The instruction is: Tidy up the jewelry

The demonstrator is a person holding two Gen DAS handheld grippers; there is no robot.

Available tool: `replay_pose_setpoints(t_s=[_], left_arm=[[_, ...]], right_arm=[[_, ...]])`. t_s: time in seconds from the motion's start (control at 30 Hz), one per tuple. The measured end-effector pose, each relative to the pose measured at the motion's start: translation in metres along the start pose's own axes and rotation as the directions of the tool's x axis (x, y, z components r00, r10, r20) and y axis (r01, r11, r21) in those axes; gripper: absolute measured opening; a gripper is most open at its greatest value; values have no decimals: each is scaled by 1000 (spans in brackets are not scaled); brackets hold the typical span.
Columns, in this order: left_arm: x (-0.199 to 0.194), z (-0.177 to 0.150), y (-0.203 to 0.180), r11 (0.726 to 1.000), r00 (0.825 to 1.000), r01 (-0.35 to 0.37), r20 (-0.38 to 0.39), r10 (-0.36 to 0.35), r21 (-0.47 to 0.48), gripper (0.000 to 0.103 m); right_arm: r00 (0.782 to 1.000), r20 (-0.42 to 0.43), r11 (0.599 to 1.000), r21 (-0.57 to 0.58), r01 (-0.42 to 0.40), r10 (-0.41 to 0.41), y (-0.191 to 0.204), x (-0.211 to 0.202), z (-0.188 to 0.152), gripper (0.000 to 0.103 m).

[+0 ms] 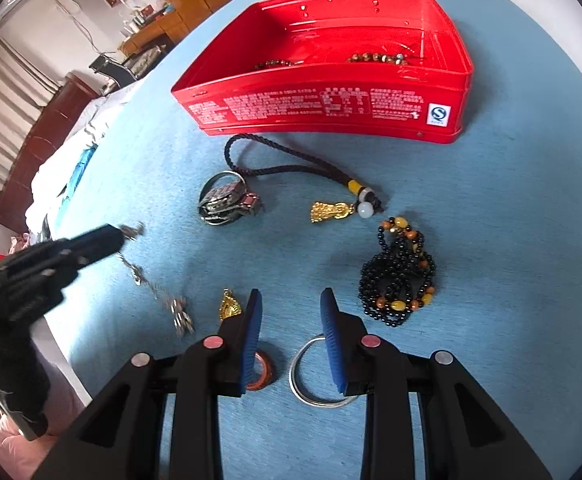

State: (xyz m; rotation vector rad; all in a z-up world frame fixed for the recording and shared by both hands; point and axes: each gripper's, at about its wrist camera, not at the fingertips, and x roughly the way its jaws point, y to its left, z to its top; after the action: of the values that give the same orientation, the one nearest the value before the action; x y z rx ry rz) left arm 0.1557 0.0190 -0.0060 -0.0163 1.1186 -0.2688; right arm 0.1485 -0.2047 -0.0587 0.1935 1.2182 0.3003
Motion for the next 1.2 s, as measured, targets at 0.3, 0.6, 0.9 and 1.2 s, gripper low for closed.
replay_pose_setpoints(t_s=[0.3,0.6,0.9,1.2], left_arm=[[38,-21,-5,996,985,72,-161,-63,52,13],[47,-27,-14,995,982,62,-182,-47,77,40],[67,-31,-29,993,983,34,-186,-13,110,26],[66,-14,-13,998,990,19,-139,-10,64,12]], right_arm=[[1000,-15,1000,-21,3,-4,10,5,0,30],[1000,-19,1000,-17,10,-10,10,7,0,31],[1000,-29,1000,-20,8,-9,12,12,3,31],[998,-64,999,-45,-14,11,23,24,4,31]])
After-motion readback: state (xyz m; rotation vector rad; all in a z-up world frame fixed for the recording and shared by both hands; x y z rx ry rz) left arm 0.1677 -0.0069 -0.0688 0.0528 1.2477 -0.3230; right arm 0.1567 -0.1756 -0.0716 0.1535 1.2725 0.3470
